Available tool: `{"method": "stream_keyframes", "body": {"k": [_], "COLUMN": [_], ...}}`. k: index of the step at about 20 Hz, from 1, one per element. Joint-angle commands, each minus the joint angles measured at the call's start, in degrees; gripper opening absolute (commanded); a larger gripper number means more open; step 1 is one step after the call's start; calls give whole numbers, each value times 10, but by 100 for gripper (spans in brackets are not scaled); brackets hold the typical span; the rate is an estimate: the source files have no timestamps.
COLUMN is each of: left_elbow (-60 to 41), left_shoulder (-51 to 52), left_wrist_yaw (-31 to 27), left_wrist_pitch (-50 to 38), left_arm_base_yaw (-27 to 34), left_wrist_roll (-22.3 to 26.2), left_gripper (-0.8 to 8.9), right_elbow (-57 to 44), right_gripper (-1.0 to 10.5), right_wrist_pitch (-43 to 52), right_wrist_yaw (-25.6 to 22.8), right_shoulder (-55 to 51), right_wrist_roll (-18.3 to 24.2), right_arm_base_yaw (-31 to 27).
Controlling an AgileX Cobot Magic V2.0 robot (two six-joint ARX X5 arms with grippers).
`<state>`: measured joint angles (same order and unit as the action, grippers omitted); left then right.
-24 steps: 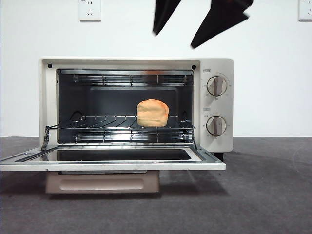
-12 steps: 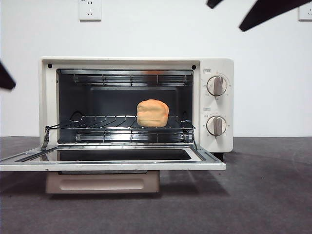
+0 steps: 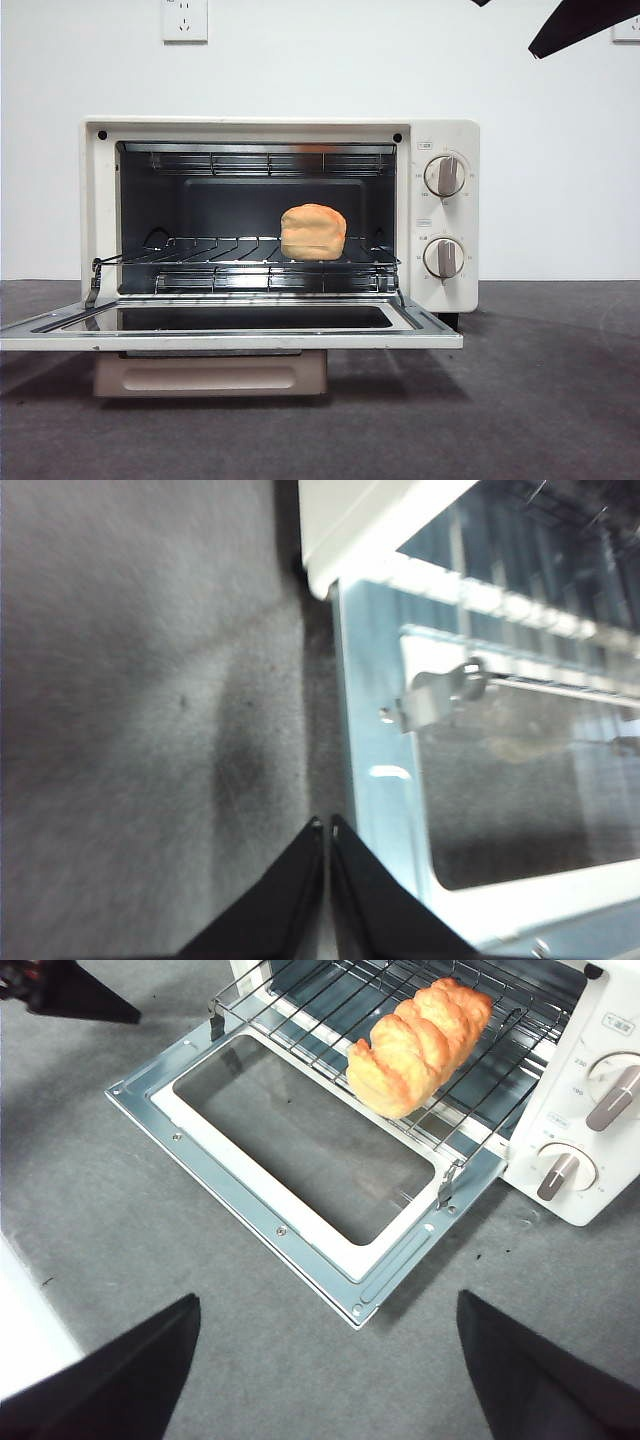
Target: The left arm flap open the oven, the right arm pick bread and place it into oven, the left arm flap close the oven
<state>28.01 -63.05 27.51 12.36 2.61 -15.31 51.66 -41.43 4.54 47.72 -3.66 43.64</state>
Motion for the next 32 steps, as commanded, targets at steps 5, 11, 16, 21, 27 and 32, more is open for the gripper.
{"method": "stream_keyframes", "body": {"k": [5,11,16,21,27,32], "left_elbow": [2,2,2,2,2,3], "left_shoulder": [-104,-160,-186,-186,-186,-186], "left_wrist_yaw": [38,75,115,177,243,253], "left_wrist_pitch": [-65,-92,-94,-108,-174,-247], "left_arm_base_yaw": [2,2,2,2,4,4], "left_wrist_roll": [10,10,10,-4,-63,-116], "left_gripper": [14,14,14,14,14,15], "right_elbow": [4,4,4,4,4,4], "right_gripper": [409,409,409,409,409,409], "right_wrist_pitch": [3,7,14,16,15,15], "right_wrist_yaw": [1,1,0,0,0,0], "right_shoulder": [4,4,4,4,4,4], "right_wrist_roll": [-4,-4,-4,-4,-5,-9], "right_arm_base_yaw": [4,4,4,4,4,4]}}
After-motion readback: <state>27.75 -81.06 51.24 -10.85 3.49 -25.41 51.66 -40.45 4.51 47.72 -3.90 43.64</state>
